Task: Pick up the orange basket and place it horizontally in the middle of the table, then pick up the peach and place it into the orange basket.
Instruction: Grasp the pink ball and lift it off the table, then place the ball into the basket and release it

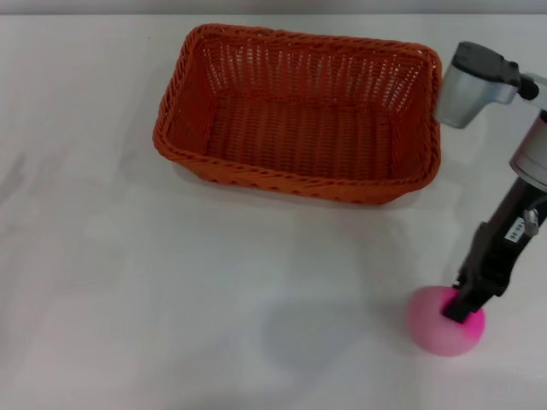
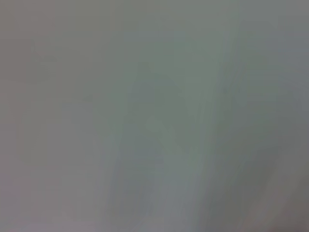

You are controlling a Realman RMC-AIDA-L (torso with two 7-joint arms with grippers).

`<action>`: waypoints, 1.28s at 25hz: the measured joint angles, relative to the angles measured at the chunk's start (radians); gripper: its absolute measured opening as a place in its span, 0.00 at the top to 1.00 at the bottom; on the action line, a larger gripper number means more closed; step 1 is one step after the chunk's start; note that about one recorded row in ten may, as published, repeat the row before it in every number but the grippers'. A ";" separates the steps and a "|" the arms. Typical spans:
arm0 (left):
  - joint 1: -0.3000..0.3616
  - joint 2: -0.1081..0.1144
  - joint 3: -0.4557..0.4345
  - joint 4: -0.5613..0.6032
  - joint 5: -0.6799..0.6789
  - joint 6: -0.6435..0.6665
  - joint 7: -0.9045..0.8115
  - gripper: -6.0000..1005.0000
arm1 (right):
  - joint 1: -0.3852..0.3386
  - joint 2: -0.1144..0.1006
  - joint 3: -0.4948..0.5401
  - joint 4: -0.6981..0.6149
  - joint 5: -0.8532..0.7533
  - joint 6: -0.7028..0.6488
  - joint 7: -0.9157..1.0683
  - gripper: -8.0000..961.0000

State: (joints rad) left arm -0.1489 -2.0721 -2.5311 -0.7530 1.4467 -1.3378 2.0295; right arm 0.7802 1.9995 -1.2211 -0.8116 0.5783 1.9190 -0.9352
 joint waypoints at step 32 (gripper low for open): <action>-0.001 -0.001 -0.014 -0.006 -0.010 -0.037 -0.018 0.12 | 0.007 0.000 0.155 -0.377 0.304 -0.251 -0.201 0.93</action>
State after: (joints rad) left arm -0.1501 -2.0726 -2.5448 -0.7594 1.4365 -1.3750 2.0111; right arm 0.7870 1.9994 -1.0656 -1.1883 0.8822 1.6685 -1.1358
